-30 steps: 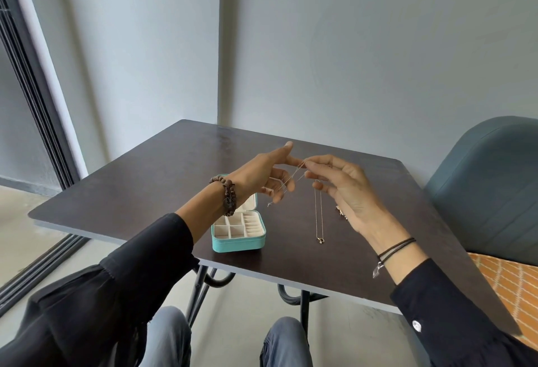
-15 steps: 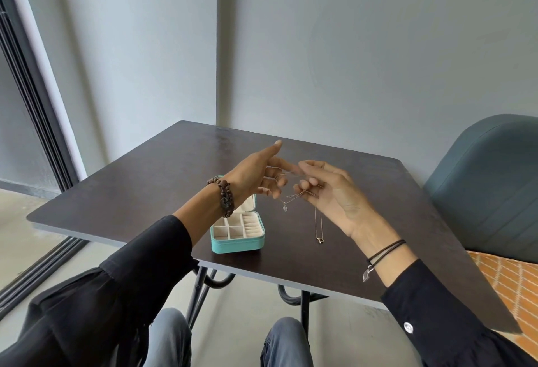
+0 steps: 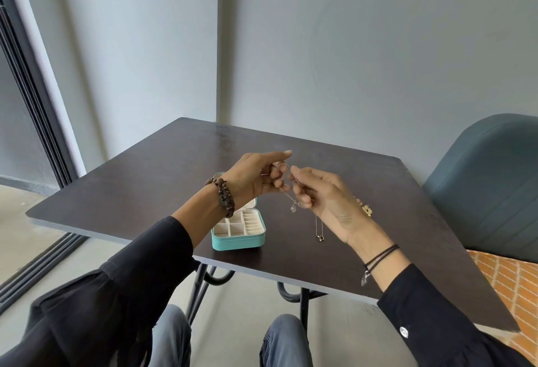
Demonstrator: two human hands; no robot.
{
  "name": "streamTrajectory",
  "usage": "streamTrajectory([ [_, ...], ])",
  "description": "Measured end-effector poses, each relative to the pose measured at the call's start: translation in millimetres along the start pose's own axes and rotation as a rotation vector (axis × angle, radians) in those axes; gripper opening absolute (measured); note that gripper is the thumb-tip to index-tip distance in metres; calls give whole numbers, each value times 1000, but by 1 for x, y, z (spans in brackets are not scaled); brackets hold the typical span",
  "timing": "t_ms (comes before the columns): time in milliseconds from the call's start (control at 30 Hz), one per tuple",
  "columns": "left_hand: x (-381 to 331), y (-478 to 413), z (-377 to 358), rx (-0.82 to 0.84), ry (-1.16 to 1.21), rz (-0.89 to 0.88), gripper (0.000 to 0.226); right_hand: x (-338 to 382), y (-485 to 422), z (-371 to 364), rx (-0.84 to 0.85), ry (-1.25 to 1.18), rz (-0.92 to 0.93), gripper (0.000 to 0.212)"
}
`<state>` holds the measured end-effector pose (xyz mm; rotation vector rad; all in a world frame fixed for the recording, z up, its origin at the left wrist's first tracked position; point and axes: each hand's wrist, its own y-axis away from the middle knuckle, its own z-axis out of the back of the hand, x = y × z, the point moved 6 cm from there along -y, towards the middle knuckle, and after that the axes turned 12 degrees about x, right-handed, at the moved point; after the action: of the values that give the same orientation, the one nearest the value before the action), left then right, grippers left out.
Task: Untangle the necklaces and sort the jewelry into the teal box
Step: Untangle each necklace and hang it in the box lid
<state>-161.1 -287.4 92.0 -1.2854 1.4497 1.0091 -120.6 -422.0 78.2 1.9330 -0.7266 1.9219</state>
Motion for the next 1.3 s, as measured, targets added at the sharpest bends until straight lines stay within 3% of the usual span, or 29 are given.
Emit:
streamTrajectory([
  [100,2,2,-2,36,-29,-6,23,0,-1,-3,-3,-18,10,28],
  [233,4,4,1,48,-88,-22,18,4,-3,-6,1,-110,43,15],
  [367,5,9,6,55,-143,-16,18,4,-5,-2,6,-160,63,17],
  [833,10,33,38,-22,-143,-67,31,-1,-31,-32,76,81,50,17],
  [933,11,41,52,-39,-112,-111,25,-1,-41,-42,71,128,82,17],
  [1300,36,64,137,-441,-183,-97,26,-4,-89,-58,56,210,69,19],
])
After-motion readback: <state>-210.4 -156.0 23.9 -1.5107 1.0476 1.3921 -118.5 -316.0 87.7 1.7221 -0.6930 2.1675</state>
